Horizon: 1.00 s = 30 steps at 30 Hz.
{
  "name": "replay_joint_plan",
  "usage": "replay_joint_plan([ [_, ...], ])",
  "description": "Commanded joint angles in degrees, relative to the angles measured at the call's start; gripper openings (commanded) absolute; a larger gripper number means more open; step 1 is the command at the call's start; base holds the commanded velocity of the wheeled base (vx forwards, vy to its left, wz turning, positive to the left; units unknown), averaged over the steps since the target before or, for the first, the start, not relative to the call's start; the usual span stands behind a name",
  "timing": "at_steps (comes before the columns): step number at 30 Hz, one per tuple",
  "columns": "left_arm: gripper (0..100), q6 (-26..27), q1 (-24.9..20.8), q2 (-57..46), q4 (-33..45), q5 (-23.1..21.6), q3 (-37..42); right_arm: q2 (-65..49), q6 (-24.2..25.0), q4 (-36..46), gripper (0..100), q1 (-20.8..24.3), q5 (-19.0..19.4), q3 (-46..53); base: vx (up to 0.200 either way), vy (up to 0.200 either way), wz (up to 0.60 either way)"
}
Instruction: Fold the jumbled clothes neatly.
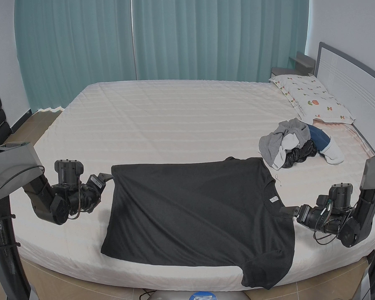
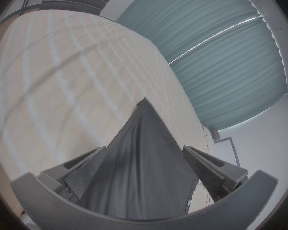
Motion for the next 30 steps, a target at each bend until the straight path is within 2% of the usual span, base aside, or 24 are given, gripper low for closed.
replay_joint_plan([
  [1,100,0.11,-4.91,-7.62,-8.57,-3.33,19.63,1.79,0.1,-11.77,100,-3.95,8.76,14.69,-0.2,0.0,0.0],
  [5,100,0.55,-5.97,-3.05,-15.51,-3.15,22.8,7.59,-1.48,-16.95,100,-4.38,8.94,16.89,-0.2,0.0,0.0],
  [9,100,3.28,-5.88,0.03,-20.35,-3.24,24.82,9.43,-2.36,-16.51,100,-5.79,9.9,16.54,-0.2,0.0,0.0],
  [12,100,5.74,-5.79,1.35,-20.87,-3.15,25.78,9.43,-2.1,-16.51,100,-6.05,11.92,16.54,0.0,0.0,0.0],
  [20,100,8.2,-5.53,3.46,-20.87,-2.1,24.38,11.98,-1.92,-16.51,100,-5.97,12.98,15.05,0.0,0.0,0.0],
  [24,100,8.81,-5.7,5.3,-20.79,-0.25,21.48,12.6,-2.36,-16.6,100,-5.53,13.15,14.61,0.0,0.0,0.0],
  [30,100,13.3,-6.05,8.03,-20.26,3.35,18.93,12.77,-2.36,-16.6,100,-5.44,13.15,14.52,0.0,0.0,0.0],
])
